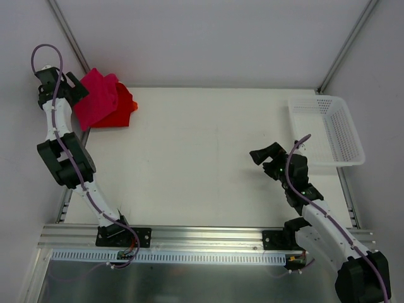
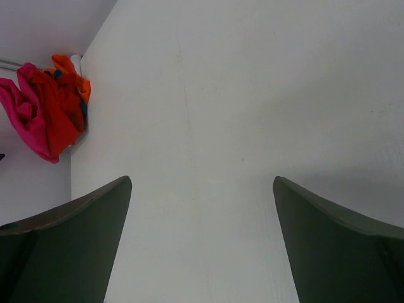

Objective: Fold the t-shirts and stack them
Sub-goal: Neatly place the folded tshirt to the corner

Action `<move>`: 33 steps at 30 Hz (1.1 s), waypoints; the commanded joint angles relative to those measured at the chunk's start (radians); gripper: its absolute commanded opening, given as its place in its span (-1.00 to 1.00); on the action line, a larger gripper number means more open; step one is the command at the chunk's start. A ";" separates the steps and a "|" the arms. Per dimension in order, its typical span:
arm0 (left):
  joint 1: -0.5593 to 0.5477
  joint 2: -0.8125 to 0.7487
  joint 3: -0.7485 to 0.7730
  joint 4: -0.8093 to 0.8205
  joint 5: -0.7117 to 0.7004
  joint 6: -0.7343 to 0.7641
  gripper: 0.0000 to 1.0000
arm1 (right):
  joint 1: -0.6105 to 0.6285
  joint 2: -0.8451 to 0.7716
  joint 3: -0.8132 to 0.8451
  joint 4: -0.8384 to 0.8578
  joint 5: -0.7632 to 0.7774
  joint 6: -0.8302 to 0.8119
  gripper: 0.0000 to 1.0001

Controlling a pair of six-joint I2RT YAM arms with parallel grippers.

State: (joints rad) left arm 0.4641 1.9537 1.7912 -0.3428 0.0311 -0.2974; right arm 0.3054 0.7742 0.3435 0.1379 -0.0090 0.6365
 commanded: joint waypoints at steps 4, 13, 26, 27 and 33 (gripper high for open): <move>-0.152 -0.049 -0.004 0.085 -0.094 0.093 0.98 | -0.003 -0.098 -0.021 -0.007 0.003 0.012 0.99; -0.375 0.194 0.250 0.011 -0.301 0.251 0.98 | -0.008 -0.153 -0.060 -0.020 0.057 -0.001 0.99; -0.427 0.303 0.373 0.001 -0.168 0.242 0.98 | -0.020 -0.087 -0.063 0.008 0.066 -0.017 0.99; -0.438 0.294 0.382 0.001 -0.107 0.242 0.98 | -0.019 -0.081 -0.064 0.015 0.064 -0.012 0.99; -0.533 0.251 0.468 0.001 0.139 0.216 0.98 | -0.019 -0.056 -0.061 0.045 0.032 0.014 0.99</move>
State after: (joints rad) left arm -0.0078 2.2951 2.1944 -0.3561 0.0002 -0.0784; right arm 0.2916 0.7147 0.2756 0.1234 0.0391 0.6319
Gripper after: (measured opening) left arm 0.990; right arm 0.993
